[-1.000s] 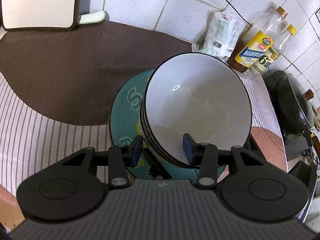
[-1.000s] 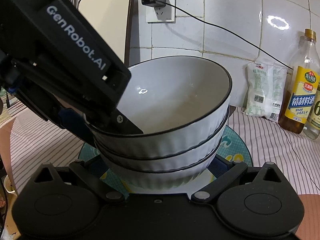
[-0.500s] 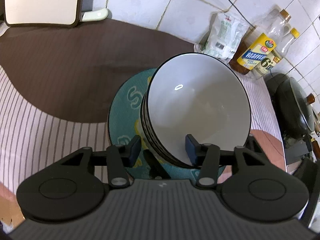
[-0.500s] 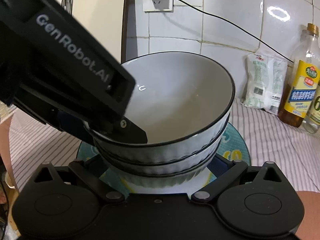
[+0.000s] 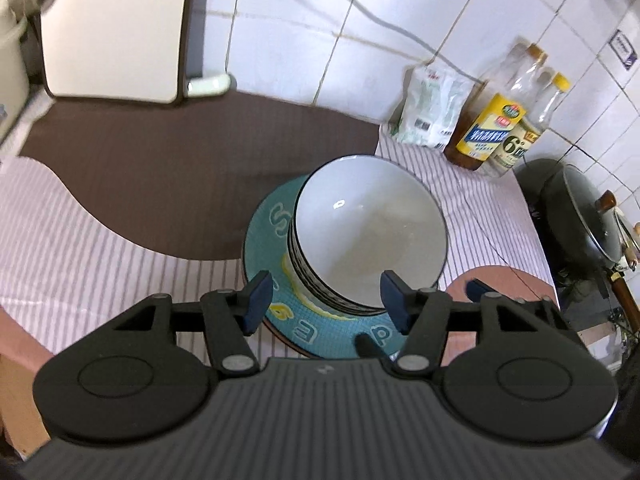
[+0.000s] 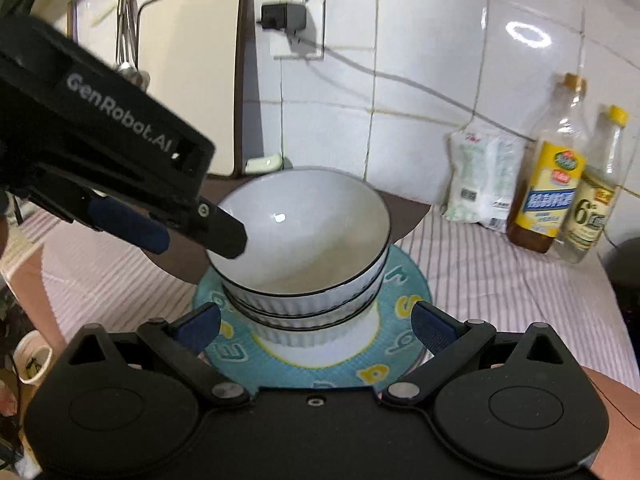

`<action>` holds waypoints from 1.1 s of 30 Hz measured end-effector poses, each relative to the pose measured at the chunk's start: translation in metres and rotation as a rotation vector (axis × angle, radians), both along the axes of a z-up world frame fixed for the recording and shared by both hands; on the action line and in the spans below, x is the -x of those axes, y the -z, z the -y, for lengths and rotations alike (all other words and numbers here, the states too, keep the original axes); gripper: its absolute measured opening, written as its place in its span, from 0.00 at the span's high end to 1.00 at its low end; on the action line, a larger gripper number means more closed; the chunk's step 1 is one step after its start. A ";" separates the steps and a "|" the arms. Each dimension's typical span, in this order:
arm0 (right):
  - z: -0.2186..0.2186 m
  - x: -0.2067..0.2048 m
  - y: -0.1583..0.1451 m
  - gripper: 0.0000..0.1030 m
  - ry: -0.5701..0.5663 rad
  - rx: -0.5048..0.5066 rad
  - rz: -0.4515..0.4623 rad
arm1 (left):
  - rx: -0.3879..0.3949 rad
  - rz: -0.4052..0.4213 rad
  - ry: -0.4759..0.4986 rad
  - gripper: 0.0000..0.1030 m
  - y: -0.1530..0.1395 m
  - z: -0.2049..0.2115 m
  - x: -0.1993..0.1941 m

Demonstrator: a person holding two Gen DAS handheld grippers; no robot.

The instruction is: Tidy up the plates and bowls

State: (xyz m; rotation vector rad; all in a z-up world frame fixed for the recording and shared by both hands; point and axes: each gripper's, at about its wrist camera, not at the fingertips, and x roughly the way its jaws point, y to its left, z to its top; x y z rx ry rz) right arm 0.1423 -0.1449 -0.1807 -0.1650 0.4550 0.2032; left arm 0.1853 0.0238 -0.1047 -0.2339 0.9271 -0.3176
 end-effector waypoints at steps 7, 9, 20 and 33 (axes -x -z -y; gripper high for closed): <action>0.017 0.045 -0.029 0.00 0.062 -0.076 0.057 | -0.020 0.092 0.002 0.39 -0.036 -0.012 0.041; 0.021 0.054 -0.036 0.00 0.074 -0.085 0.065 | -0.026 0.113 -0.005 0.38 -0.043 -0.016 0.051; 0.043 0.099 -0.072 0.01 0.195 -0.125 0.074 | -0.052 0.161 -0.021 0.32 -0.066 -0.024 0.100; 0.042 0.142 -0.082 0.00 0.287 -0.055 0.032 | -0.157 0.243 -0.043 0.10 -0.067 -0.026 0.145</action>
